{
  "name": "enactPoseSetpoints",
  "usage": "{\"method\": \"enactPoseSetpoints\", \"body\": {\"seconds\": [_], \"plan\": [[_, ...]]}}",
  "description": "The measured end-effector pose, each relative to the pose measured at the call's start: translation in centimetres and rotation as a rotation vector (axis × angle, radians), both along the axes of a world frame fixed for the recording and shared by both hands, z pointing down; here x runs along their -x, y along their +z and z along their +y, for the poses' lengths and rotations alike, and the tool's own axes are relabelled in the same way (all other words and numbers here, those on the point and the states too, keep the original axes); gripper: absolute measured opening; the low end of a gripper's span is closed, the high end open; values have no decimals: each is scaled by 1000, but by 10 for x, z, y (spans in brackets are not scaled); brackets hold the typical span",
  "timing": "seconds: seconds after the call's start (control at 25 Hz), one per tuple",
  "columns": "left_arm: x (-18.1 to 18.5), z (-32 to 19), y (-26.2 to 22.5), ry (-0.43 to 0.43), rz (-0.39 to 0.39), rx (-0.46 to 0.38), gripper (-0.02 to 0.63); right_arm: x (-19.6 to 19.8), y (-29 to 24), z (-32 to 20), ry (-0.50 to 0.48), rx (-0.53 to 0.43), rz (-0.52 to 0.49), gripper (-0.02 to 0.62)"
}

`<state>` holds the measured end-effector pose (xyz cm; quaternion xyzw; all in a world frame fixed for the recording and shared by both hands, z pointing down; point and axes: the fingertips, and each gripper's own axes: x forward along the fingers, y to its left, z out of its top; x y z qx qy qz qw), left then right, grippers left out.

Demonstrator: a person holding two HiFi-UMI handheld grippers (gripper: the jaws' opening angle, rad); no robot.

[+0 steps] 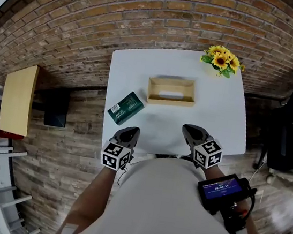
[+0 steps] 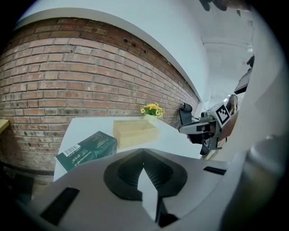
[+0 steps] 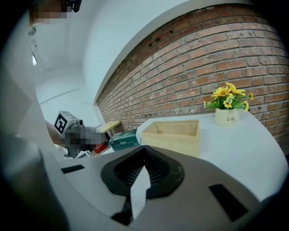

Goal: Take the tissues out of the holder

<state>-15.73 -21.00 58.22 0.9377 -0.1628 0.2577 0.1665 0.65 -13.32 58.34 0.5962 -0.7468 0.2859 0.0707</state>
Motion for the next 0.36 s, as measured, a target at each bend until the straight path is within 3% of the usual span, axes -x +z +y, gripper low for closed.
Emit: {"method": "enactPoseSetpoints", "body": {"seconds": [0.36], "plan": [[-6, -6, 3, 15, -10, 8, 8, -4, 2, -6, 2, 7, -4, 6]]}}
